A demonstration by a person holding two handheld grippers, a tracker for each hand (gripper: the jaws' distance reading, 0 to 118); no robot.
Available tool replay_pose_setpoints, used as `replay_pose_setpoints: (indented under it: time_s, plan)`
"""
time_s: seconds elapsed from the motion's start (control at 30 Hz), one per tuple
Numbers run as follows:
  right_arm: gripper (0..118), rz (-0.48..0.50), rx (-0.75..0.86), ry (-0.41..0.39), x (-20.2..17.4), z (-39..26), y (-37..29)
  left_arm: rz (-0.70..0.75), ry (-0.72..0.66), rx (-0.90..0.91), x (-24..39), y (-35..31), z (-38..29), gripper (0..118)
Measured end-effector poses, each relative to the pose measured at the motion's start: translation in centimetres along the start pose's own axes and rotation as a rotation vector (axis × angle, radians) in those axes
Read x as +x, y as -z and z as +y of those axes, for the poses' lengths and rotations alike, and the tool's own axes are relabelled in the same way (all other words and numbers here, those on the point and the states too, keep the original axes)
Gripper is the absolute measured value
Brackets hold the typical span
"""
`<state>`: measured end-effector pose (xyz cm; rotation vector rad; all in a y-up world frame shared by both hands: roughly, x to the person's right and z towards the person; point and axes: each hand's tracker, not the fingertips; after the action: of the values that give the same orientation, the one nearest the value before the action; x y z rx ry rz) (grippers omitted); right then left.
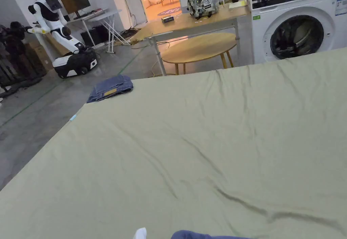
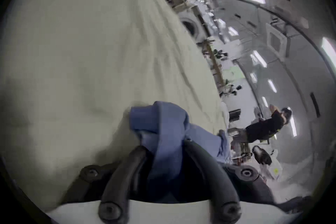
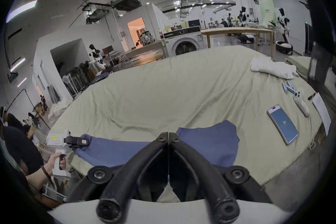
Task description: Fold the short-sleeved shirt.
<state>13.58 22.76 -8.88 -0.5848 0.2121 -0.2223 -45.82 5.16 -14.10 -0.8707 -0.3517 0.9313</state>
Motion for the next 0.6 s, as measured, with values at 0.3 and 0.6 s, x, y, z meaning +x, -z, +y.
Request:
replay_pose_setpoints:
  time_s: [0.3,0.6]
  plan:
    - [0,0.017,-0.017,0.025,0.7,-0.8,-0.1,0.077,0.070,0.291,9.6,-12.4,2.3,10]
    - [0,0.062,-0.036,0.110,1.2,-2.2,1.0,0.324,0.513,0.185,20.3,-4.2,-1.5,10]
